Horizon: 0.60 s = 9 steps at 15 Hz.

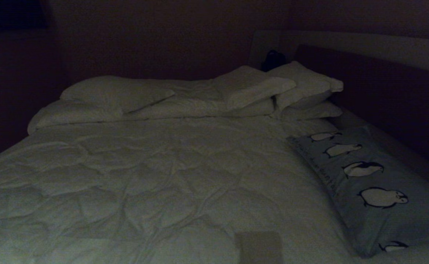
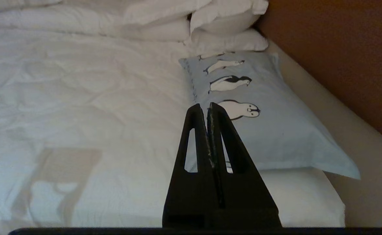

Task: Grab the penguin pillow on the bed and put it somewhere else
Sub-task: Pick up the pillow

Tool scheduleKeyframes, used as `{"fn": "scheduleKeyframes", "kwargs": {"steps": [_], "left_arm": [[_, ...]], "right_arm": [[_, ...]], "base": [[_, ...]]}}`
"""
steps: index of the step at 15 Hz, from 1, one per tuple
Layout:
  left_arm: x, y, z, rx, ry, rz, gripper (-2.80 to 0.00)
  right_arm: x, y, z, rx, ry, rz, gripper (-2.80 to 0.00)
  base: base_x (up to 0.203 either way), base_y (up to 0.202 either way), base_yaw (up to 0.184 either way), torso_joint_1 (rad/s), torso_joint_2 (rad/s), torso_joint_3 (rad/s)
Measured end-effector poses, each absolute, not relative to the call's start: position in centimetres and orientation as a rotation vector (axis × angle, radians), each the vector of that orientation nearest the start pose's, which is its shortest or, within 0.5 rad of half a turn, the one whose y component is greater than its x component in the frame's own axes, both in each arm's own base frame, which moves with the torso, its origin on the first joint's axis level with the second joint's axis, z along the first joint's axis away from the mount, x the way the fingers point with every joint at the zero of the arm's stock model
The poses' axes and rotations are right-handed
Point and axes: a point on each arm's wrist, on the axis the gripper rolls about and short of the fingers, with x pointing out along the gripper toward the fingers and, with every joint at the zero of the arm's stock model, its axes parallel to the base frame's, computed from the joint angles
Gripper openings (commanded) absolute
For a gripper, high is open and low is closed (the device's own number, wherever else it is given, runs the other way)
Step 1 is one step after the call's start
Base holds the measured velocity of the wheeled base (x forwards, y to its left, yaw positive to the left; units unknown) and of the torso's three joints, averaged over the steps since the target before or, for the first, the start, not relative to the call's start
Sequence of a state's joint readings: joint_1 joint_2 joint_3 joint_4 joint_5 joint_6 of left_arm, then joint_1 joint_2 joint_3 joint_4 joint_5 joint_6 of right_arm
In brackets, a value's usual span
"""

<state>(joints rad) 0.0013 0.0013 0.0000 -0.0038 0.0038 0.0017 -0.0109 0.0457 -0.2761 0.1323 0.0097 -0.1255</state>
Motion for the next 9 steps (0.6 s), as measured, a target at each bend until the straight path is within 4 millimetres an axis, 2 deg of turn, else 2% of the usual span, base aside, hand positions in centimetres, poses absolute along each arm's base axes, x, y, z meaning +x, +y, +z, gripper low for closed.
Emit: {"fn": "scheduleKeyframes", "kwargs": {"steps": [4, 7, 9], "left_arm": [[-2.3, 0.0, 7.6, 0.002, -0.002, 0.006, -2.80], [-2.3, 0.0, 7.6, 0.001, -0.003, 0.005, -2.80], [-2.3, 0.0, 7.6, 0.002, -0.002, 0.006, -2.80]], "right_arm": [[-2.9, 0.0, 15.2, -0.123, 0.015, -0.009, -2.80], [0.0, 0.0, 16.3, -0.096, 0.149, -0.009, -2.80], [2.6, -0.1, 17.2, -0.057, 0.239, -0.012, -2.80]], "base": [[0.000, 0.000, 0.000, 0.000, 0.00, 0.000], [0.000, 0.000, 0.000, 0.000, 0.00, 0.000], [0.000, 0.000, 0.000, 0.000, 0.00, 0.000]]}}
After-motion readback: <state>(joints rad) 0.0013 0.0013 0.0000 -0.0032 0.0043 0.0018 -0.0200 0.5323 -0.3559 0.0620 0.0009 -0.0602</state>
